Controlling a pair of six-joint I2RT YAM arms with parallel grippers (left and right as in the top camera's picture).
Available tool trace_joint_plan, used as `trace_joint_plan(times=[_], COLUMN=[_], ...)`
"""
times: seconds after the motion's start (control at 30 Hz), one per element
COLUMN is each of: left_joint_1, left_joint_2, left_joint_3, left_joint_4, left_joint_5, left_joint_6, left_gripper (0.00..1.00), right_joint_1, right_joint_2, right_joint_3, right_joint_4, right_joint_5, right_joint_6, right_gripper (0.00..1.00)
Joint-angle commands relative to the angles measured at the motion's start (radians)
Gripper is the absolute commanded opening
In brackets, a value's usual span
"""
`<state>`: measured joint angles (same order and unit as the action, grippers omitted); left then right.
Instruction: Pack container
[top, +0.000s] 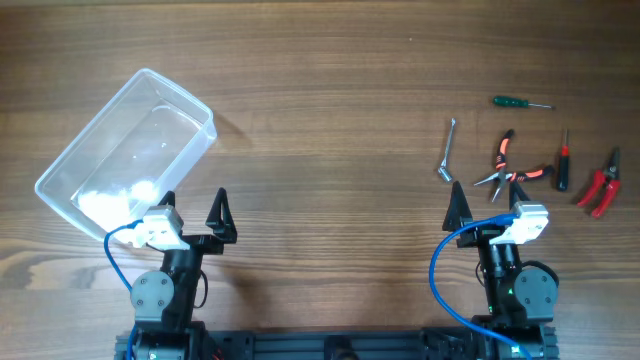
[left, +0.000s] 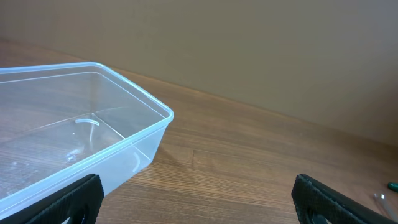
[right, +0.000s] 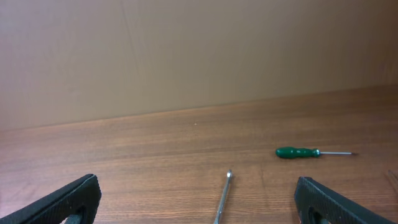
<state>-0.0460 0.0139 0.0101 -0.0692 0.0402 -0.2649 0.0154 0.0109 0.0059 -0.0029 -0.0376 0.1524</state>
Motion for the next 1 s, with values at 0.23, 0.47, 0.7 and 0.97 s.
trace_joint_plan(times=[0.23, 0.47, 0.7, 0.97], left_joint_1=[-0.005, -0.004, -0.003, 0.09], left_joint_2=[-0.005, 0.009, 0.293, 0.938], left_joint_3=[-0.004, 0.038, 0.37, 1.091], left_joint_4=[-0.003, -0.015, -0.264, -0.896], left_joint_5=[0.019, 0.011, -0.08, -0.104], left_joint_6=[-0.002, -0.114, -0.113, -0.11], left_gripper=[1.0, 1.0, 1.0, 1.0], right_joint_1=[0.005, 0.005, 0.005, 0.005], right_joint_2=[-0.008, 0.034, 0.389, 0.962], right_joint_3=[0.0, 0.022, 0.283, 0.875], right_joint_4=[0.005, 0.0, -0.053, -0.69], right_joint_5=[-0.015, -0.165, -0.324, -0.278], right_joint_6=[0.008, 0.216, 0.073, -0.051], right_gripper=[1.0, 1.0, 1.0, 1.0])
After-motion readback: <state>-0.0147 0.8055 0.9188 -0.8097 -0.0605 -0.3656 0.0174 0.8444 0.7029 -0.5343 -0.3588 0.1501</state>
